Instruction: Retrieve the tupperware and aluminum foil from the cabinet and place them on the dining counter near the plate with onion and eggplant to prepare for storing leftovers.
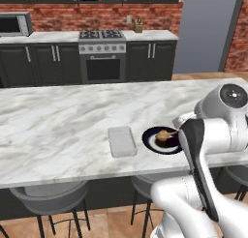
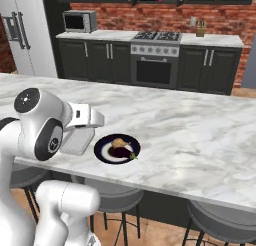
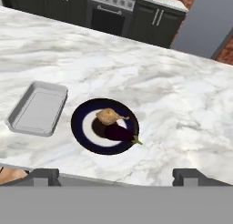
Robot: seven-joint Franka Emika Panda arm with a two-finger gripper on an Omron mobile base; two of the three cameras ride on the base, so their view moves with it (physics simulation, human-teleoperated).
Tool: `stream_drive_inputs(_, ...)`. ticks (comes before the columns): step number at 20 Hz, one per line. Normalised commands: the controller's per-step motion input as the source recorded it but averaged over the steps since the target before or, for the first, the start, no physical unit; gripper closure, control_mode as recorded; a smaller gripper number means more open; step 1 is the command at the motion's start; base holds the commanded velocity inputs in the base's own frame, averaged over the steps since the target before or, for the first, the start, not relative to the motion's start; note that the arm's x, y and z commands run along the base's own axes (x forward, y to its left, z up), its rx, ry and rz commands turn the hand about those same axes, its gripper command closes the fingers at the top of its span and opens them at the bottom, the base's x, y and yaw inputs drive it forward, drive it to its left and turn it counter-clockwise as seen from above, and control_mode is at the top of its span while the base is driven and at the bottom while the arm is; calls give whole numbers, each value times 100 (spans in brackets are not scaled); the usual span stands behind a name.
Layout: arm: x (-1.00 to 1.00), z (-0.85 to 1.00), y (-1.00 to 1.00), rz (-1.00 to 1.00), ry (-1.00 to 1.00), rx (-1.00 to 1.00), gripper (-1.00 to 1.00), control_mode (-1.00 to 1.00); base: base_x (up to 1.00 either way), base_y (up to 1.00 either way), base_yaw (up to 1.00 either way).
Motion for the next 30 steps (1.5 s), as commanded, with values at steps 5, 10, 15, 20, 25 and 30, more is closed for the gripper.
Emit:
stream_drive_inputs(5, -46, 20, -2, 10, 0, 0, -100, 100, -34, -21, 0)
stream_drive_inputs(10, 0, 0, 0, 0, 0, 0, -100, 100, -82, -95, -34)
stream_drive_inputs(15, 0, 0, 0, 0, 0, 0, -100, 100, -7, -100, -59)
stream_drive_inputs(20, 0, 0, 0, 0, 0, 0, -100, 100, 10, -100, -57)
stream_drive_inputs(25, 0, 0, 0, 0, 0, 0, -100, 100, 37, -100, -52)
stream_drive_inputs(30, 0, 0, 0, 0, 0, 0, -100, 100, 70, -77, -53)
